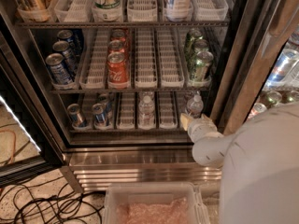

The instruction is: Pick water bottle from bottom shelf of fridge

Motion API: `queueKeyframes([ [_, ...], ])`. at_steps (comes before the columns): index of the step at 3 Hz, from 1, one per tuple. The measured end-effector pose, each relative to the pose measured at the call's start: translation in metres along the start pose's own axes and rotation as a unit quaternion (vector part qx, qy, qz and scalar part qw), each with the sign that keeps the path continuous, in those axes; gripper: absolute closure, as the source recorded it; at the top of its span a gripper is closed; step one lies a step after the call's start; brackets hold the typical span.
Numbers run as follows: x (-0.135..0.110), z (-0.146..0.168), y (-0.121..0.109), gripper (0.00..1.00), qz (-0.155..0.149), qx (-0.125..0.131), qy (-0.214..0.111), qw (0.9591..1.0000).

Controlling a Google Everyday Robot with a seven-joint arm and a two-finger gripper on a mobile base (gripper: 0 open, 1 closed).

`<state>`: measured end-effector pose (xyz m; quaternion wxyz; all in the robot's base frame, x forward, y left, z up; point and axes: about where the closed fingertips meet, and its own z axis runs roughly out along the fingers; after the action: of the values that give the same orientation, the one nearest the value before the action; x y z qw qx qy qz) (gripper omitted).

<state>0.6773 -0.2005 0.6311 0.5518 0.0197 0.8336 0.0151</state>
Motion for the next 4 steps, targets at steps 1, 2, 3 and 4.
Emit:
queueKeyframes([
  [1,0.0025,0.0189,-0.0024,0.34,0.003,-0.003,0.000,1.0000],
  [2,0.0037,0.0210,-0.0017,0.32,0.004,-0.003,0.000,1.0000],
  [3,0.0063,0.0213,-0.0064,0.33,0.007,0.002,0.002,1.0000],
  [4,0.0065,0.0213,-0.0034,0.33,0.007,0.002,0.002,1.0000],
])
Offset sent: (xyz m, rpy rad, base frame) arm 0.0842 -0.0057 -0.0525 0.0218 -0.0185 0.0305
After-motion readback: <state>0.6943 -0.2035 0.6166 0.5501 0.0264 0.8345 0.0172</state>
